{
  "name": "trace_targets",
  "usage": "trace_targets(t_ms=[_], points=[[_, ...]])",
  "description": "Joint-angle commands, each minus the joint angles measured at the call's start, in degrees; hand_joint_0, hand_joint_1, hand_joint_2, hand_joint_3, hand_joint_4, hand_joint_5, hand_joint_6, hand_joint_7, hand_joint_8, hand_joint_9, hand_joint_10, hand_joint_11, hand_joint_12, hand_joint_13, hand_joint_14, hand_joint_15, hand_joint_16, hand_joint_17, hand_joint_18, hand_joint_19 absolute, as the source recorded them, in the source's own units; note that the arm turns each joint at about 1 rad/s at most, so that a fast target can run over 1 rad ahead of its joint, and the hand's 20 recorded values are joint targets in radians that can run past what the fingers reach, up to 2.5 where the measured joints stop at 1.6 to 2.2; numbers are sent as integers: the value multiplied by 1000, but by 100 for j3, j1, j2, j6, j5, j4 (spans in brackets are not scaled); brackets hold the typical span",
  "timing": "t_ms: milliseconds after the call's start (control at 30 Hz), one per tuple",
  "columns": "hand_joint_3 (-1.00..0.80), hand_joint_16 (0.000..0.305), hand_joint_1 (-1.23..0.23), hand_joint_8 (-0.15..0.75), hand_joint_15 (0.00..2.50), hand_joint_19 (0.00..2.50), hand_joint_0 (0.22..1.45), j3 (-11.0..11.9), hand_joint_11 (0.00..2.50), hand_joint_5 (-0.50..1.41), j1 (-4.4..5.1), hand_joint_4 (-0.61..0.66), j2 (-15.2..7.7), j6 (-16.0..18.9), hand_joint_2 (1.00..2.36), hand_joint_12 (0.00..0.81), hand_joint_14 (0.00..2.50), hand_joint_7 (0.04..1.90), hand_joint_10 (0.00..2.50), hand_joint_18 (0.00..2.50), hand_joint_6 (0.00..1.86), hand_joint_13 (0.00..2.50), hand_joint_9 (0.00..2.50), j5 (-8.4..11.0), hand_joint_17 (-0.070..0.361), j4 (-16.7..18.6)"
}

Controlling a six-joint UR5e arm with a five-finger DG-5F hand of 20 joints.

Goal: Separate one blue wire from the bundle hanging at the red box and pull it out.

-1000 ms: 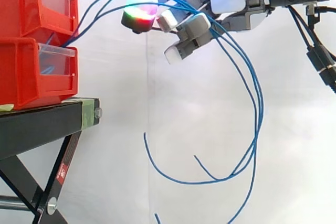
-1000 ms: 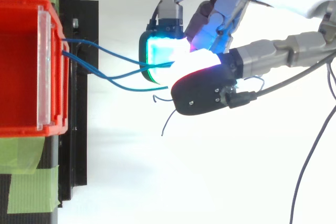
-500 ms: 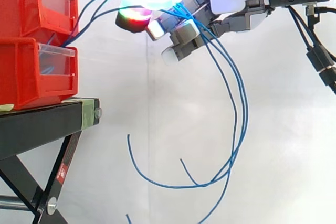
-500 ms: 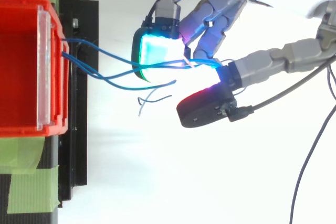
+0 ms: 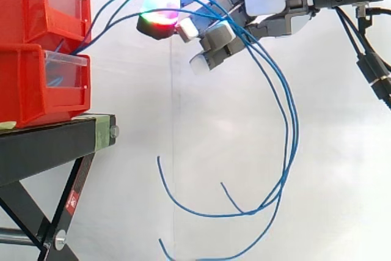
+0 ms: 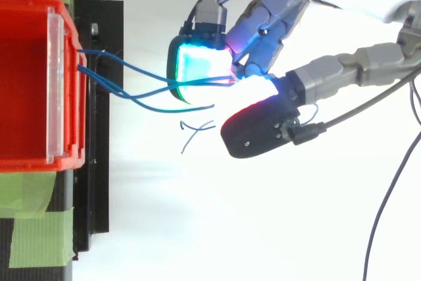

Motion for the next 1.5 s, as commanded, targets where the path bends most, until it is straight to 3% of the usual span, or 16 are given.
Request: trace_targets(t_ms=[0,200,833,1033,1467], points=[[-414,61,-624,420,1236,507,506,1,901,-182,0,248,5,7,1007,496,18,927,22,904,894,1413,1111,0,137,-6],[-397,57,-544,417,1245,526,546,1,894,-168,0,233,5,-1,1010,473,18,954,23,917,886,1421,1162,0,129,-6],[-109,53,-785,430,1278,524,587,1,961,-128,0,128,5,-1,1025,472,23,1068,25,1002,899,1496,1361,0,119,-6],[-45,64,-868,420,1153,451,576,1,923,-153,0,133,-4,-1,1017,537,19,1025,23,912,920,1303,1196,0,143,2],[-58,70,-933,390,1121,384,579,1,923,-200,0,205,5,-1,1014,532,20,953,20,809,937,1202,952,0,158,2]])
